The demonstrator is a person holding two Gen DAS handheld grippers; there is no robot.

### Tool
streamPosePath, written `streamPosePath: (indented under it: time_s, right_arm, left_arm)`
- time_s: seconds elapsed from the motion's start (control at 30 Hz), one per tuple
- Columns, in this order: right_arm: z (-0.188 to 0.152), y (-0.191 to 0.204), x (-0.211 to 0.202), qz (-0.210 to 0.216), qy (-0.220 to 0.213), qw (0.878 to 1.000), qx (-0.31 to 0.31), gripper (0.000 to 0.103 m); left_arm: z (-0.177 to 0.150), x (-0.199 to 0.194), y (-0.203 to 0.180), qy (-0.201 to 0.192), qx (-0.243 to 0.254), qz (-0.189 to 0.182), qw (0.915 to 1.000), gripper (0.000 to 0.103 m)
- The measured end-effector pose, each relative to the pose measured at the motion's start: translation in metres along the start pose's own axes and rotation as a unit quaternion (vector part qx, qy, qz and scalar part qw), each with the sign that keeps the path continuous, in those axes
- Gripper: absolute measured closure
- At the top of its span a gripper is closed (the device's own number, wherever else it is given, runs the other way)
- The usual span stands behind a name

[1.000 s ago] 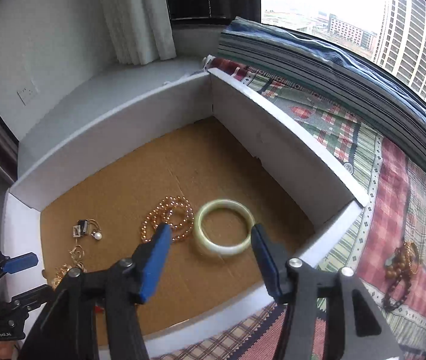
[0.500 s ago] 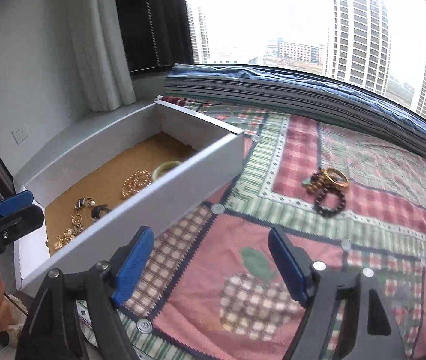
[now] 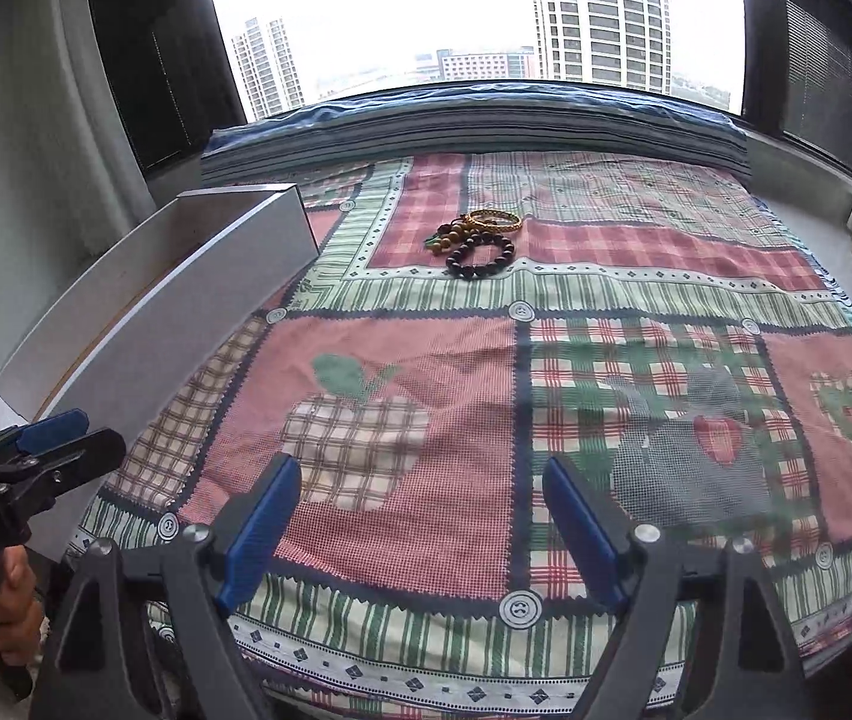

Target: Organize jewelry

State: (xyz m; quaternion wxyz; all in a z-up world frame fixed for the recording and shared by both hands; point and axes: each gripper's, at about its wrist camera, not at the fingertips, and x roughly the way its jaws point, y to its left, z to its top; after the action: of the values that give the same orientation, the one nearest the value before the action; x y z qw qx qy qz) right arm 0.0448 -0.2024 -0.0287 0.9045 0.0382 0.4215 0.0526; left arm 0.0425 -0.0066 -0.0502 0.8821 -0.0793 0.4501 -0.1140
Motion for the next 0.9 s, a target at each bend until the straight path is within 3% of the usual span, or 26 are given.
streamPosePath:
  time_s: [0.17,0.4,0.57,0.67,0.9]
  right_arm:
    - [-0.005,-0.003,-0.015,-0.025,-0.036,0.999,-0.018,0.019]
    - [-0.015,-0.009,-0.006,-0.032,-0.006,0.999,-0.028,0.019]
    - [-0.018,-0.018,-0.005,-0.011,0.013,1.0,0.01,0.019]
    - [-0.016,-0.021,-0.008,-0.015,0.009,1.0,0.011,0.019]
    - [-0.016,-0.023,-0.015,-0.013,0.002,1.0,0.011,0.019]
  left_arm:
    - [-0.002,0.004,-0.012,-0.002,0.032,0.007,0.9995,0.003]
    - [-0.004,0.015,-0.019,0.018,0.05,0.007,0.9986,0.003]
    - [-0.004,0.02,-0.022,0.035,0.058,0.0,0.9977,0.003]
    - [-0.002,0.017,-0.021,0.026,0.051,-0.006,0.9984,0.003]
    - [0.005,0.013,-0.019,0.005,0.043,0.017,0.9989,0.001]
